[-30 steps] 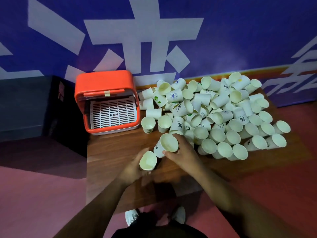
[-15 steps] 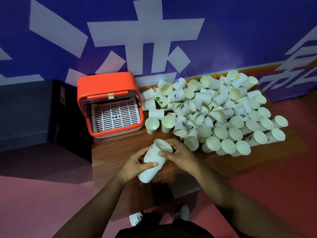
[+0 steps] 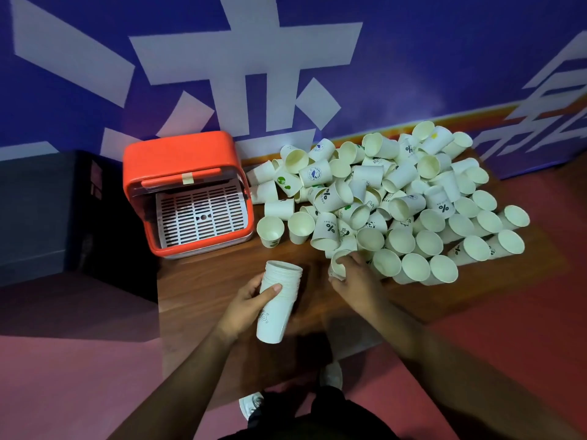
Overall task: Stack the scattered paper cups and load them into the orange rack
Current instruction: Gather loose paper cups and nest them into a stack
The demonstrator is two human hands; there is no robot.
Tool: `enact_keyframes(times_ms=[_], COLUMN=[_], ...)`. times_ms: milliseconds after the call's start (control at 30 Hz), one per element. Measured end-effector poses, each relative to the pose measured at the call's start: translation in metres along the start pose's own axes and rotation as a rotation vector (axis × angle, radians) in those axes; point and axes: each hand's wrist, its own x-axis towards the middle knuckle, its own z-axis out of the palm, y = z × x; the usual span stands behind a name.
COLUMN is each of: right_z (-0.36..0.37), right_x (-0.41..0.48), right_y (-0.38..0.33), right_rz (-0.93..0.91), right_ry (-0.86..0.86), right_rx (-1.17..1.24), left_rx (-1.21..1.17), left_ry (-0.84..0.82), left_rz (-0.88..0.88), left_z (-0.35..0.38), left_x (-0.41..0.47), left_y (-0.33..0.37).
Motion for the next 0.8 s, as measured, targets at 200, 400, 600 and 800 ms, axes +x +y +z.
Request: enact_keyframes(times_ms=[200,400,600,800], right_z=[0.021,0.021,-0.038,-0.066], right_x=[0.013,0.016,0.03,0.044], right_y=[0.033,0.054,0.05,0.051], right_rz=[-0.164,-0.265,-0.14,-0.102], right_ry=[-0.175,-0.134,0.046,-0.039], right_rx=[-0.326,-0.192,0.381,0.579], left_rx=[-0.024,-0.005,0.178,0.374], left_ry=[0.136,0.275,0.273,0.124], left_rz=[-0.029,-0.096,-0.087,0.039], left_z=[0.022,0.038,0.051,0.071], left_x=[0.007,0.017,0.026,0.042], left_y=[-0.007,-0.013,-0.009,0.003])
